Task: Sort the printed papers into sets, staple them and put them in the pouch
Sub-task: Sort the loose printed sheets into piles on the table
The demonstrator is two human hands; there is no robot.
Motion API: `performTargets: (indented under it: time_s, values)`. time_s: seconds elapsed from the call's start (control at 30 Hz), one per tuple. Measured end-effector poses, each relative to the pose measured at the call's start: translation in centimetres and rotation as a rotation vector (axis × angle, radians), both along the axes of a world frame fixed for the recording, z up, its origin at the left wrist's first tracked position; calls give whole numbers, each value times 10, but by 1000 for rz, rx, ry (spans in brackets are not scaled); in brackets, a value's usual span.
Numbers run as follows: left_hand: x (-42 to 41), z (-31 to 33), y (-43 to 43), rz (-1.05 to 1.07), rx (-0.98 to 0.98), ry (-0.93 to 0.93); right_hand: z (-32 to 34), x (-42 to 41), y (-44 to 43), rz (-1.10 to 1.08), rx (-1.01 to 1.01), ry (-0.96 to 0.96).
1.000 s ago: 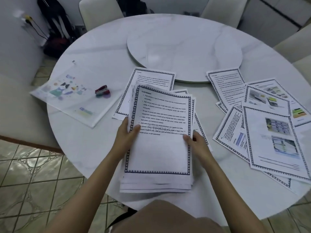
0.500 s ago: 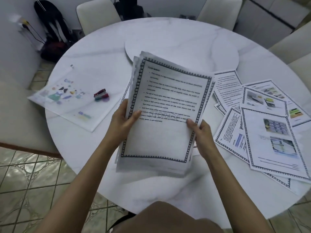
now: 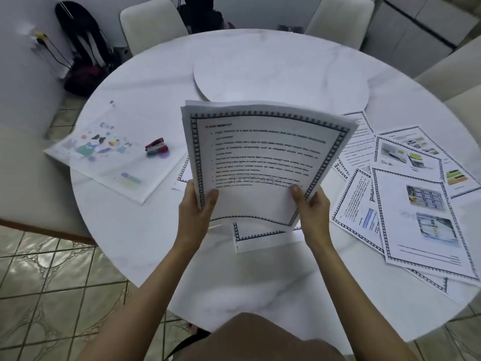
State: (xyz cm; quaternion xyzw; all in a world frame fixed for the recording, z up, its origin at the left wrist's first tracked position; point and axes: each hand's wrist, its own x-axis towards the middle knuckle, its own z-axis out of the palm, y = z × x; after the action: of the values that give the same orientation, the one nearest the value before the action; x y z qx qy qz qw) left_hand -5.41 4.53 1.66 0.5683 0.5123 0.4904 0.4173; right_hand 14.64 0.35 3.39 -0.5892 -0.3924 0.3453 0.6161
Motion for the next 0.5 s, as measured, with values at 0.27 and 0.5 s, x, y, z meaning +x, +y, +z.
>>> performTargets:
  time_s: [0.27,0.5]
  values:
    - [17,8,10,-77,-63,13,0,27,7,-102,-32,-101]
    - [30,-21,14,-97,-489,202,-15,86,-6,-178,-184,-190]
